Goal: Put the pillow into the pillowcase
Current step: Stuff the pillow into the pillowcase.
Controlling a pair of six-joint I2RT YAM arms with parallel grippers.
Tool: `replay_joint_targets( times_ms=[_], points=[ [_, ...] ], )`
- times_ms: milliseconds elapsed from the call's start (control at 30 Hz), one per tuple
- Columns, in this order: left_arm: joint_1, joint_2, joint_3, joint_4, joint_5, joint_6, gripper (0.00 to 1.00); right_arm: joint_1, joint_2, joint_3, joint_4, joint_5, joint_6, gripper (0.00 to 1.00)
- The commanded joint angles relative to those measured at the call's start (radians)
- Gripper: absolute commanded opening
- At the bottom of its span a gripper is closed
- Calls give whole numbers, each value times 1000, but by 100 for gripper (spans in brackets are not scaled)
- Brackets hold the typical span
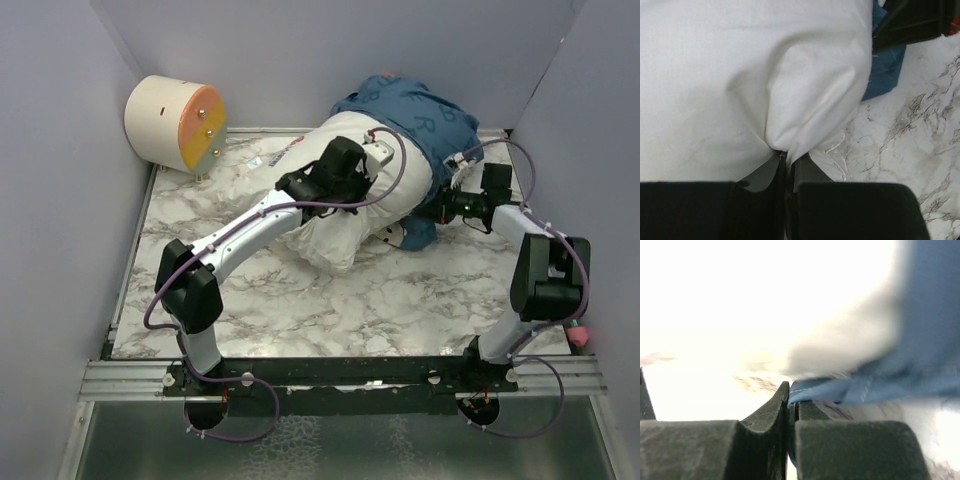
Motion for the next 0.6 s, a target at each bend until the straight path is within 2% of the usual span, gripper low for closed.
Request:
replay_joint_targets(
  times_ms=[0,100,200,267,400,500,567],
  points=[
    [54,-2,158,156,27,-62,0,80,-327,-10,40,-487,-32,1],
    [72,54,257,150,1,-114,0,196,-443,66,-52,-564,-33,1],
    [83,103,341,158,-28,-160,0,283,-467,158,-170,-620,-55,1],
    [88,120,364,170,-26,-190,0,298,-463,157,-197,-571,-45,1],
    [88,106,276,236,78,-268,0,279,-378,92,-195,-290,-35,1],
    [83,78,163,306,220,-329,0,245,-288,163,-212,-272,-13,1],
    [68,58,121,312,282,-327,0,238,-284,260,-213,-268,14,1]
  ],
)
